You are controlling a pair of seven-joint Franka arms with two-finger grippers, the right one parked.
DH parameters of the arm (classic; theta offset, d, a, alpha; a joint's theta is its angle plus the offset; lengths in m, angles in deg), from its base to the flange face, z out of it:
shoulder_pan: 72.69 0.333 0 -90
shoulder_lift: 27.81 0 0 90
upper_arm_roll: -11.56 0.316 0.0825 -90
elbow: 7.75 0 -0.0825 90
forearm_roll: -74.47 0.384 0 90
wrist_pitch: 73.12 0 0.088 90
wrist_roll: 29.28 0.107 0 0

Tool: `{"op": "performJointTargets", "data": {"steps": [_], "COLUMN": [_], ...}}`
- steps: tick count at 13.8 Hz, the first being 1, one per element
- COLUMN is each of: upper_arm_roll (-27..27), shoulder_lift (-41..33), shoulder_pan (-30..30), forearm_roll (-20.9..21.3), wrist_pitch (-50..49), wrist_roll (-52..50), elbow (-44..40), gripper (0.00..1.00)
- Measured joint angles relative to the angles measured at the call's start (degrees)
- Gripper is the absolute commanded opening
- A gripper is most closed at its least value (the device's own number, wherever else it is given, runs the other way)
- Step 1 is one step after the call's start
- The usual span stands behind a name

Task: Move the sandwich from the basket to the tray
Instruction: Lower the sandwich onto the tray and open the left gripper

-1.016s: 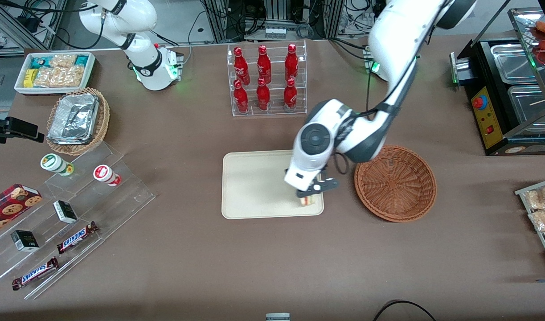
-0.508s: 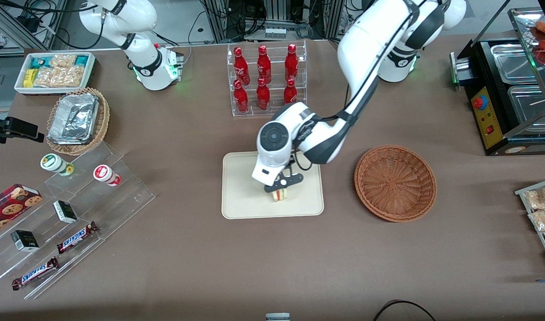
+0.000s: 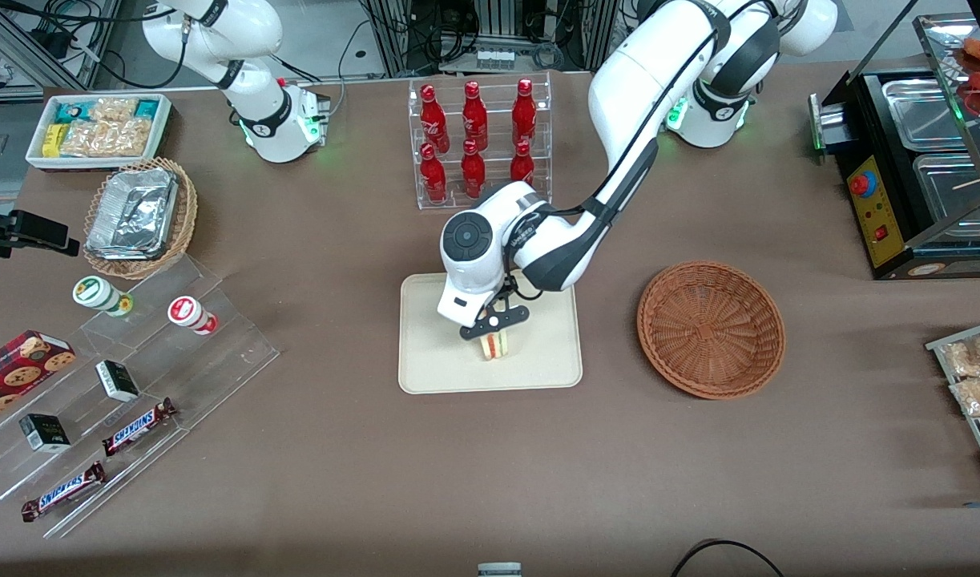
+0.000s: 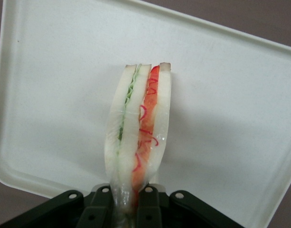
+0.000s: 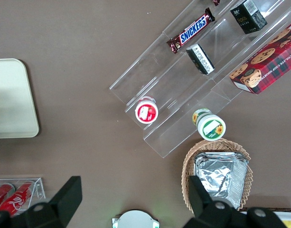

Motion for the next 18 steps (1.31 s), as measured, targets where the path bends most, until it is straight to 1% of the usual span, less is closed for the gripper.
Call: {"op": "performJointTargets", "data": {"steps": [5, 6, 7, 8, 13, 18], "upper_arm_roll": [0.0, 0.0, 0.0, 0.0, -0.1, 0.0], "shoulder_lift": [1.1, 1.5, 1.9, 2.3, 2.2, -2.4], "shoulder_pan": [0.0, 0.0, 0.0, 0.0, 0.0, 0.1], "forearm_roll": [0.4, 0.4, 0.4, 0.4, 0.4, 0.5], "wrist_pitch": [0.0, 0.0, 0.2, 0.5, 0.5, -2.3], "wrist_roll": [-2.4, -2.6, -2.6, -2.7, -2.7, -2.6], "elbow": [-0.6, -0.9, -1.0, -1.1, -3.0, -4.3], "gripper": [0.0, 0.17, 0.91, 1.0, 1.0, 1.0]}}
